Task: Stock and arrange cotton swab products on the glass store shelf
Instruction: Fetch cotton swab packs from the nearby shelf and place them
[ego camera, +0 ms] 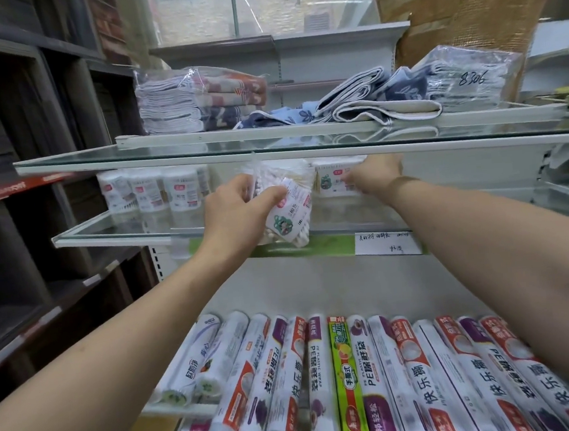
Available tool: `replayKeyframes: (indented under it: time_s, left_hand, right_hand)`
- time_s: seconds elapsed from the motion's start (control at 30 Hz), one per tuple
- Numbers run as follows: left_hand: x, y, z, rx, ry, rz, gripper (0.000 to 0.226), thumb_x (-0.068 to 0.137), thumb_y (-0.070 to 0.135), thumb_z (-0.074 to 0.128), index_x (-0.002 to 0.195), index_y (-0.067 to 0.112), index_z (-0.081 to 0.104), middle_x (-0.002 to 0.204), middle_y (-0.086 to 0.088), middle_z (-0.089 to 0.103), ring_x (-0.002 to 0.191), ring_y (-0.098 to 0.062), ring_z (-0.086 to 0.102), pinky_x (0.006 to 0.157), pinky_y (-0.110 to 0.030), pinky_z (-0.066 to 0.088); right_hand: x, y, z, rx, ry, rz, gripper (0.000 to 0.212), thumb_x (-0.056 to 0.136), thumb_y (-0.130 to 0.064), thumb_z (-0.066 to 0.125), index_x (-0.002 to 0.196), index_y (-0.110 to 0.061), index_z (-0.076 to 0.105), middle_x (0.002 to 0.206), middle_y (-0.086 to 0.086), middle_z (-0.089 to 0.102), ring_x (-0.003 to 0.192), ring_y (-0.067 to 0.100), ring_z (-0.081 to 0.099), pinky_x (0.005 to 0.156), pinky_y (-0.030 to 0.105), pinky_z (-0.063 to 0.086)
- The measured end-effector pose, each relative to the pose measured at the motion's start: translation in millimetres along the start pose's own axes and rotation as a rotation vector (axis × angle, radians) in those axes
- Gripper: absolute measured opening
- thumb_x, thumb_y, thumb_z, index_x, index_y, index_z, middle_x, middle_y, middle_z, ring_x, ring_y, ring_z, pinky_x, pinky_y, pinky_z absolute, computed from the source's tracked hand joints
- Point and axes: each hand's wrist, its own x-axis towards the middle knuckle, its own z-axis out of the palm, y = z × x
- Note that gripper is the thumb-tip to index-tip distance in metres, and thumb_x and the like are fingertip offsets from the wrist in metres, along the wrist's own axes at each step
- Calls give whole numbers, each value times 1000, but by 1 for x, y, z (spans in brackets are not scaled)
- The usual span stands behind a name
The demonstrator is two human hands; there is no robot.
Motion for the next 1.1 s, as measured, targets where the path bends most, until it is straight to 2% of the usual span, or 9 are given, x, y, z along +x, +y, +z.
replayKeyframes:
  time_s: [0.13,0.27,0.4,0.53,0.67,0.77,0.9,0.97,1.1]
  left_hand:
    - [1,-1,0,-20,-10,-13,69,64,58,70,86,-6,57,92,-19,72,82,-24,75,66,-64,54]
    - [1,1,3,-42,-15,-36,50,70,51,73,81,3,62,85,-6,76,80,-19,76,68,-60,58]
    - [2,-1,6,-18,-25,-12,39,78,43,76,70,13,53,86,-11,74,81,-19,76,64,-61,57]
    - [2,-1,6,-25,-29,3,40,76,45,76,69,13,54,86,-12,73,82,-22,76,63,-58,58]
    - [3,-2,5,-27,10,35,44,84,29,78,56,27,44,64,5,62,80,-21,75,49,-36,47]
    - [5,-3,4,-45,1,37,43,80,36,78,56,25,44,74,-11,67,82,-25,75,56,-50,52]
    - [5,-3,3,-49,-14,30,36,80,34,78,51,38,58,68,2,67,84,-25,75,58,-47,53]
    - [4,-1,3,-53,-13,37,34,78,36,78,50,39,59,67,0,65,83,-28,75,59,-47,53]
    - [4,-3,1,-59,-25,15,36,78,35,80,50,35,56,66,4,64,79,-25,75,57,-47,53]
  right_hand:
    - [0,3,-5,-36,-9,-4,36,83,-43,73,62,-16,61,96,10,74,101,27,67,95,37,51]
    - [5,7,-6,-59,16,-1,35,83,-40,72,60,-17,57,96,11,74,97,28,68,82,33,52]
    - [6,3,-5,-84,7,22,36,88,-37,66,59,-17,56,97,10,72,100,28,65,85,34,51]
    - [10,3,-1,-128,37,74,28,87,-30,58,67,-10,57,105,13,64,106,31,61,75,27,37]
    - [6,-4,2,-229,-1,43,26,94,-33,48,93,-11,62,109,13,60,109,30,59,73,25,34]
    - [9,-11,9,-304,-40,-16,35,98,-34,50,112,-5,65,112,12,61,106,30,59,59,27,31]
    - [6,-13,7,-396,-22,-8,32,105,-24,42,125,-5,59,128,12,59,121,32,55,89,29,46]
    - [4,-14,4,-365,-4,-34,31,107,-20,39,125,-6,60,129,13,60,123,32,54,101,34,43]
    - [6,-7,1,-415,-20,-89,32,105,-29,39,108,-11,65,112,14,66,114,31,57,94,34,39]
